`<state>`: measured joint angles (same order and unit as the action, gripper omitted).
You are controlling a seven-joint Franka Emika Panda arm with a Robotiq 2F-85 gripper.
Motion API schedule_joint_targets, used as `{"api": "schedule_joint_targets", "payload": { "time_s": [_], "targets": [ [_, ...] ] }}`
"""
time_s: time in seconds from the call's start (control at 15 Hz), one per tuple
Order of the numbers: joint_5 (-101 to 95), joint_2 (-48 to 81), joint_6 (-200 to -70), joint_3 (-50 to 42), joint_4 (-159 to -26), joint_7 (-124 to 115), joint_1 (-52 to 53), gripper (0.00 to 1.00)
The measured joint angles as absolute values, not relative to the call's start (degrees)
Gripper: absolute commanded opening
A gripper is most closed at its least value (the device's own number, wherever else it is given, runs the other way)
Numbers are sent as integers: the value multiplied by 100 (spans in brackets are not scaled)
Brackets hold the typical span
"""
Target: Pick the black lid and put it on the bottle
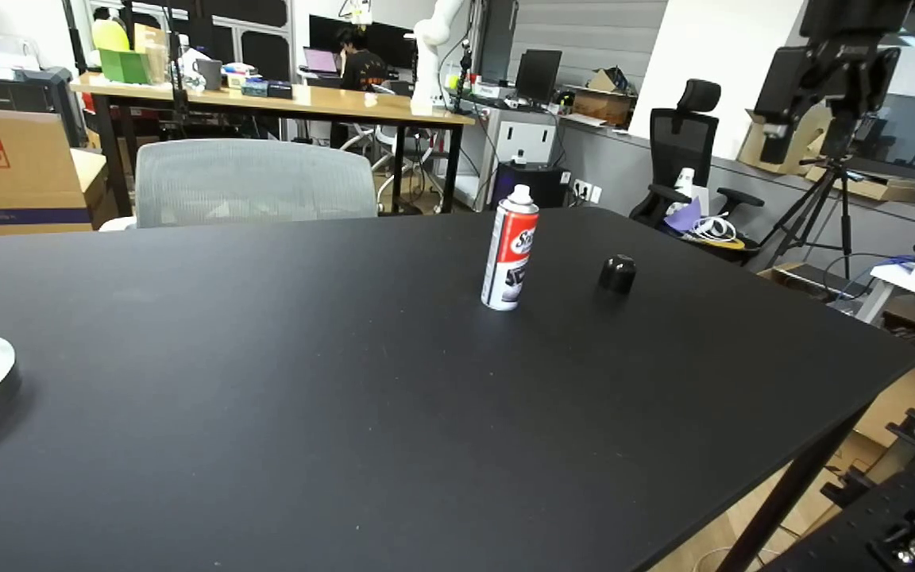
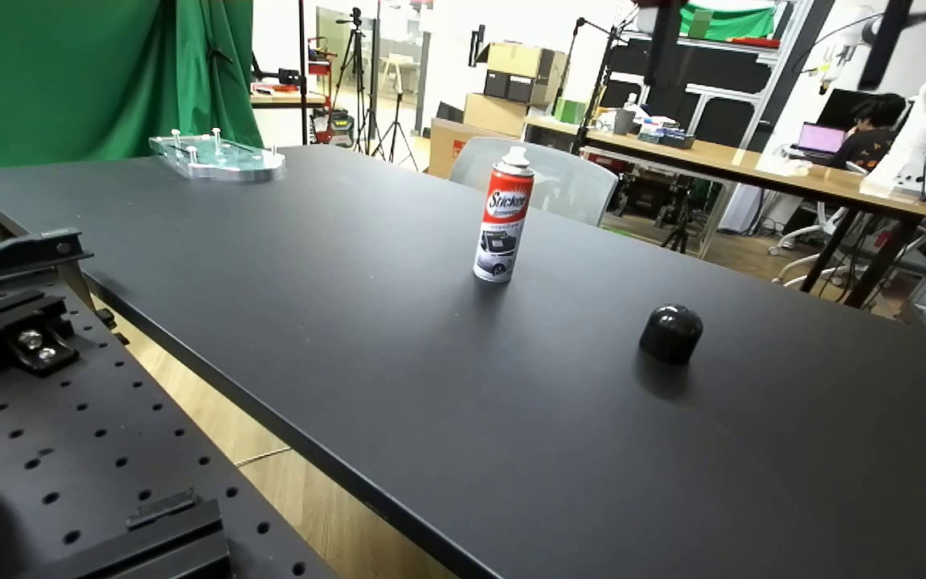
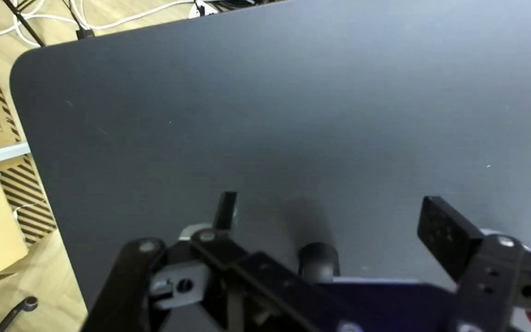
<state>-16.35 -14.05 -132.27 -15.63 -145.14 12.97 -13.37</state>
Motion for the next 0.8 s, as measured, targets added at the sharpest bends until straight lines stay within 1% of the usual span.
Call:
{"api": "schedule_joint_targets", "payload": {
  "time_s": [0.27, 0.67, 0.8],
  "targets": [
    [-1865, -597, -14461, -1480, -14463, 668, -1407, 100],
    [-1841, -436, -14560, -1456, -14387, 602, -1413, 100],
    [-1414, -370, -14515, -1459, -14387, 879, -1408, 100]
  ]
}}
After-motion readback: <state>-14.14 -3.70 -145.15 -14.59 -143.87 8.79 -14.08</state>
